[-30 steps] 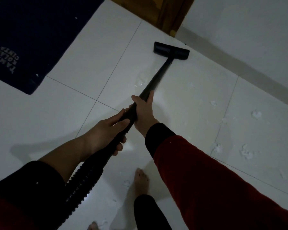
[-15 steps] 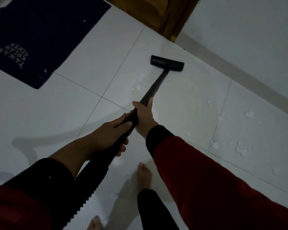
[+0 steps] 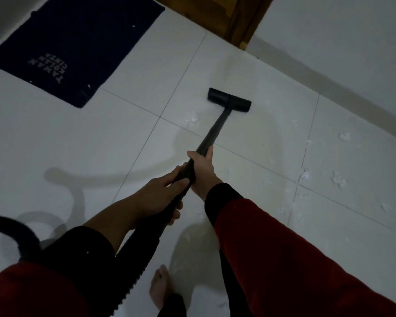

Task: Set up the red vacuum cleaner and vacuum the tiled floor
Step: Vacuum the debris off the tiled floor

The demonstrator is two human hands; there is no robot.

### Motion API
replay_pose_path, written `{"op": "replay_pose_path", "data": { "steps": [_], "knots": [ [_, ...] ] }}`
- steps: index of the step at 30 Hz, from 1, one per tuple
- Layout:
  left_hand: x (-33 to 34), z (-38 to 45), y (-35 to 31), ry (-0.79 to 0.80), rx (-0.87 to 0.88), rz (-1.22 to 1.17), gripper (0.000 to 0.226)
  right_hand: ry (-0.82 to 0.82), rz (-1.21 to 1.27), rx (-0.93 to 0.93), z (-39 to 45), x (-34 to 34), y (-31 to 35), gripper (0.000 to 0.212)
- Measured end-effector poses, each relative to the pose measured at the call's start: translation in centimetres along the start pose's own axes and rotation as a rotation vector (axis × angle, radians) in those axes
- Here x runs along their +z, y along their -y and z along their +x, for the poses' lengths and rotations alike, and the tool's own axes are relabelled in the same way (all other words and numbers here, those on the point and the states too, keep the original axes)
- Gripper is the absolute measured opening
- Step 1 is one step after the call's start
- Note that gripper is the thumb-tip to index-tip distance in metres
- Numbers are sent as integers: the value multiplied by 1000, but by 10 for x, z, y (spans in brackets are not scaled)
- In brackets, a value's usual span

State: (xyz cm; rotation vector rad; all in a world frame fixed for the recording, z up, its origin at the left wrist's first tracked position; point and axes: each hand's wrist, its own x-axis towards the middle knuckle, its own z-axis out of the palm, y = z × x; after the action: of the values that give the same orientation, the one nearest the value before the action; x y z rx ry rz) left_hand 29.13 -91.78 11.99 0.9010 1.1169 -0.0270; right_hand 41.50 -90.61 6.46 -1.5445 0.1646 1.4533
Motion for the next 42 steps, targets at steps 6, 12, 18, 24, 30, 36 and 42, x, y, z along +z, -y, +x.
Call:
{"op": "replay_pose_path", "data": {
  "steps": [6,12,18,24,30,36,42],
  "knots": [
    [2,-35,38,5,-2,21,54,8,9,32,-33,-6,-41,80],
    [16,-57,71,-14,12,5,56,13,-4,60,-57,-22,-69,81],
    [37,-81,113,-35,13,-39,56,25,-30,63,-85,-43,-100,80],
    [67,-127,160,-28,-8,-41,53,29,-92,90,-130,-75,-143,82],
    [79,-182,204,-44,-31,-75,50,43,-111,119,-173,-87,-193,83],
    [70,-231,249,-43,-39,-127,53,70,-81,116,-217,-84,-243,84],
    [55,-275,297,-14,-31,-106,56,37,-71,81,-261,-76,-296,82]
  ]
}}
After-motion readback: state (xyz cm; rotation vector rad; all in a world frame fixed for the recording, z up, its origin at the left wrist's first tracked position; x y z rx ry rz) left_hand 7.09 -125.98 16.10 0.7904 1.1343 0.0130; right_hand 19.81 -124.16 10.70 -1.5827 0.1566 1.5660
